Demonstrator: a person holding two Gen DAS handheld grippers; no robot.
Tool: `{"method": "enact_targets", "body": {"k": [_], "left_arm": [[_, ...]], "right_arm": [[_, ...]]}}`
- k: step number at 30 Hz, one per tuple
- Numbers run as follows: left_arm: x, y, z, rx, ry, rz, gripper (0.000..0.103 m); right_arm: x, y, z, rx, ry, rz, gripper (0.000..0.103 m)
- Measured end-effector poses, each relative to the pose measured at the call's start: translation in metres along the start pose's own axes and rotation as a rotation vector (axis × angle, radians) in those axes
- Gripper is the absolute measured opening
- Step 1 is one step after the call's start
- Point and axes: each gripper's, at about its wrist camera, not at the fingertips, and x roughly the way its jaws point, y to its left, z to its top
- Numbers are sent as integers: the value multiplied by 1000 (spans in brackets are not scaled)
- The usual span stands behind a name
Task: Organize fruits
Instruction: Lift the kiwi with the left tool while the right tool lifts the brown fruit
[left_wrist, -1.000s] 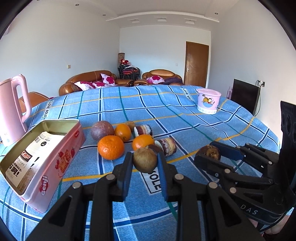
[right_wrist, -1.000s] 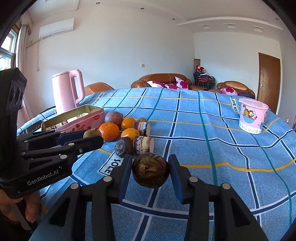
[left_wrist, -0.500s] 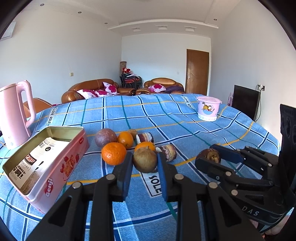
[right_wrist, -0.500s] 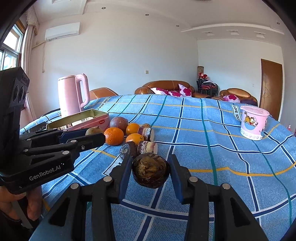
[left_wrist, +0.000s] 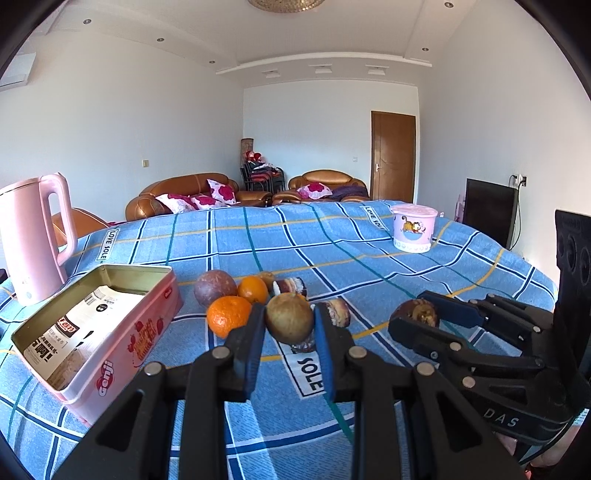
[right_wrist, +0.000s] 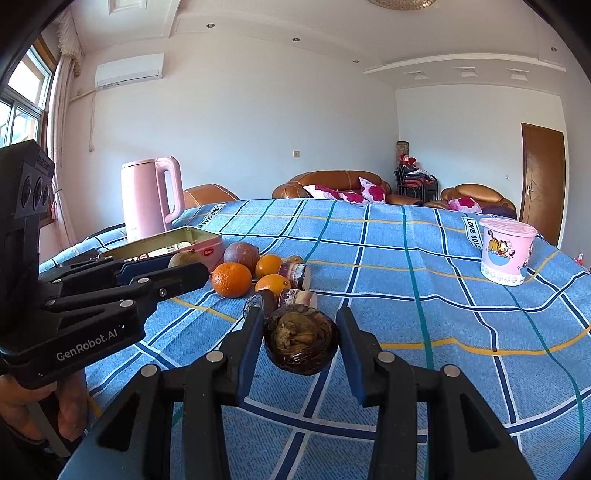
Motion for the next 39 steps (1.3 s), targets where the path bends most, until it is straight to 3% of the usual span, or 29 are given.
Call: {"method": "enact_targets", "body": {"k": [24,39], "left_arm": [[-14,12,5,-19,-44,60,28],[-15,26,8,-37,-1,91,28]], "right_arm": [[-4,8,3,-38,-23,-55,43],[-6,25,19,-71,-36,-32,43]]}}
